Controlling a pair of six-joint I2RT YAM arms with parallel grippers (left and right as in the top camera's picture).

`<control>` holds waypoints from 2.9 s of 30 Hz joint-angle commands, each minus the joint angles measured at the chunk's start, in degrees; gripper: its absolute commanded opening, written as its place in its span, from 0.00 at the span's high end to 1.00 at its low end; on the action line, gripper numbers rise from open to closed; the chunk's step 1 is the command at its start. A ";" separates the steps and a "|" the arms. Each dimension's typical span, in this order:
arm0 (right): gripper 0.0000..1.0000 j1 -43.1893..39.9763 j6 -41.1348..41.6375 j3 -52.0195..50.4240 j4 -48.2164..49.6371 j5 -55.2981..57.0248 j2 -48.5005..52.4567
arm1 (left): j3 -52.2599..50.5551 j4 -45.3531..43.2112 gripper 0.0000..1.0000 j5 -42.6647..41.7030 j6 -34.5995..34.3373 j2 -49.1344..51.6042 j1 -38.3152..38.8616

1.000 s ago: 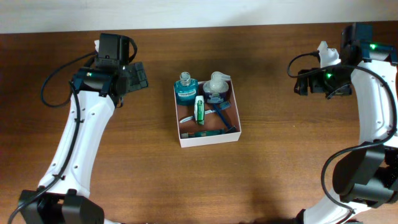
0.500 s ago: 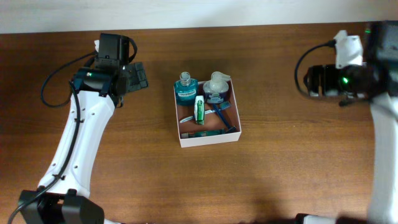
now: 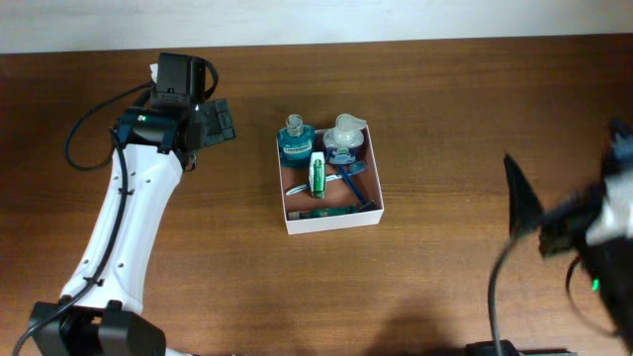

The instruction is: Pack container

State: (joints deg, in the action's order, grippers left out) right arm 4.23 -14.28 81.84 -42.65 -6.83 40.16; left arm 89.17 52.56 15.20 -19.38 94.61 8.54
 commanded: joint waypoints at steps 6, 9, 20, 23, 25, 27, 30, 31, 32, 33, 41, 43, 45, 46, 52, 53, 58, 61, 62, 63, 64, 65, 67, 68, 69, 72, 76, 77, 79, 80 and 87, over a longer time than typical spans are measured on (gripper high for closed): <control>0.01 0.96 -0.44 -44.61 31.61 1.09 -22.97 | 0.76 0.04 0.00 0.50 -0.76 -1.31 -0.35; 0.02 0.94 -0.15 -56.41 42.18 1.01 -25.75 | 0.76 0.02 0.01 0.50 -0.74 -1.31 -0.35; 0.02 0.55 1.29 -74.36 54.45 -0.17 -36.50 | 0.76 0.02 0.01 0.50 -0.74 -1.31 -0.35; 0.02 -0.22 1.31 -75.71 54.36 -0.22 -37.77 | 0.76 0.04 0.01 0.50 -0.74 -1.31 -0.35; 0.02 -0.63 1.33 -76.41 54.21 -0.20 -38.16 | 0.76 0.02 0.01 0.50 -0.76 -1.31 -0.35; 0.02 -0.61 1.31 -77.02 54.21 -0.17 -38.51 | 0.76 0.02 0.01 0.50 -0.74 -1.31 -0.35; 0.02 -0.61 1.38 -78.27 54.21 -0.20 -39.50 | 0.76 0.04 0.01 0.50 -0.74 -1.31 -0.35; 0.02 -0.61 1.79 -79.01 54.23 -0.17 -40.02 | 0.76 0.02 0.01 0.50 -0.74 -1.31 -0.35; 0.02 -0.61 1.77 -79.54 54.23 -0.17 -39.98 | 0.76 0.04 0.01 0.50 -0.76 -1.31 -0.35; 0.02 -0.61 1.77 -79.87 54.10 -0.22 -39.98 | 0.76 0.02 0.01 0.50 -0.74 -1.31 -0.35; 0.02 -0.50 2.60 -81.53 50.16 -0.15 -39.98 | 0.76 0.02 0.01 0.50 -0.74 -1.31 -0.35; 0.02 -0.50 2.60 -81.53 48.06 -0.07 -39.98 | 0.76 0.04 0.01 0.50 -0.74 -1.31 -0.35; 0.01 -0.50 2.58 -81.53 45.53 0.04 -39.98 | 0.76 0.04 0.01 0.50 -0.74 -1.31 -0.35; 0.02 -0.50 2.58 -81.53 44.33 0.04 -39.98 | 0.76 0.02 0.01 0.50 -0.74 -1.31 -0.35; 0.02 -0.50 2.60 -81.53 40.74 0.00 -39.98 | 0.76 0.04 0.01 0.50 -0.74 -1.31 -0.35; 0.02 -0.50 2.60 -81.53 39.71 0.00 -39.98 | 0.76 0.02 0.01 0.50 -0.74 -1.31 -0.35; 0.02 -0.50 2.60 -81.53 38.82 0.00 -39.80 | 0.76 0.04 0.01 0.50 -0.74 -1.31 -0.35; 0.02 -0.50 2.60 -81.53 38.80 0.00 -39.80 | 0.76 0.04 0.01 0.50 -0.74 -1.31 -0.35; 0.02 -0.50 2.60 -81.53 38.80 0.00 -39.80 | 0.76 0.04 0.00 0.50 -0.74 -1.31 -0.35; 0.02 -0.50 2.60 -81.53 38.80 0.00 -39.80 | 0.76 0.04 0.01 0.50 -0.76 -1.31 -0.35; 0.02 -0.50 2.60 -81.53 38.82 0.00 -39.80 | 0.76 0.04 0.01 0.50 -0.74 -1.31 -0.35; 0.02 -0.50 2.60 -81.53 38.80 0.00 -39.80 | 0.76 0.04 0.01 0.50 -0.74 -1.31 -0.35; 0.02 -0.50 2.60 -81.53 38.80 0.00 -39.80 | 0.76 0.02 0.01 0.50 -0.74 -1.31 -0.35; 0.01 -0.50 2.60 -81.53 38.82 0.00 -39.80 | 0.76 0.04 0.01 0.50 -0.74 -1.31 -0.35; 0.02 -0.50 2.60 -81.53 38.80 0.00 -39.80 | 0.76 0.04 0.01 0.50 -0.74 -1.31 -0.35; 0.01 -0.50 2.60 -81.53 38.82 0.00 -39.80 | 0.76 0.04 0.01 0.50 -0.74 -1.31 -0.35; 0.02 -0.50 2.60 -81.53 38.80 0.00 -39.80 | 0.76 0.04 0.01 0.50 -0.76 -1.31 -0.35; 0.02 -0.50 2.60 -81.53 38.80 0.00 -39.80 | 0.76 0.04 0.01 0.50 -0.74 -1.31 -0.35; 0.01 -0.50 2.60 -81.53 38.82 0.00 -39.80 | 0.76 0.04 0.01 0.50 -0.74 -1.31 -0.35; 0.01 -0.50 2.60 -81.53 38.82 0.00 -39.80 | 0.76 0.02 0.01 0.50 -0.74 -1.31 -0.35; 0.02 -0.50 2.60 -81.53 38.82 0.00 -39.80 | 0.76 0.09 0.01 0.50 -0.74 -1.31 -0.35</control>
State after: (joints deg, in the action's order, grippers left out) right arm 3.95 -12.16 0.58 -3.46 -6.90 0.84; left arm 89.17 52.71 15.27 -19.38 94.61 8.54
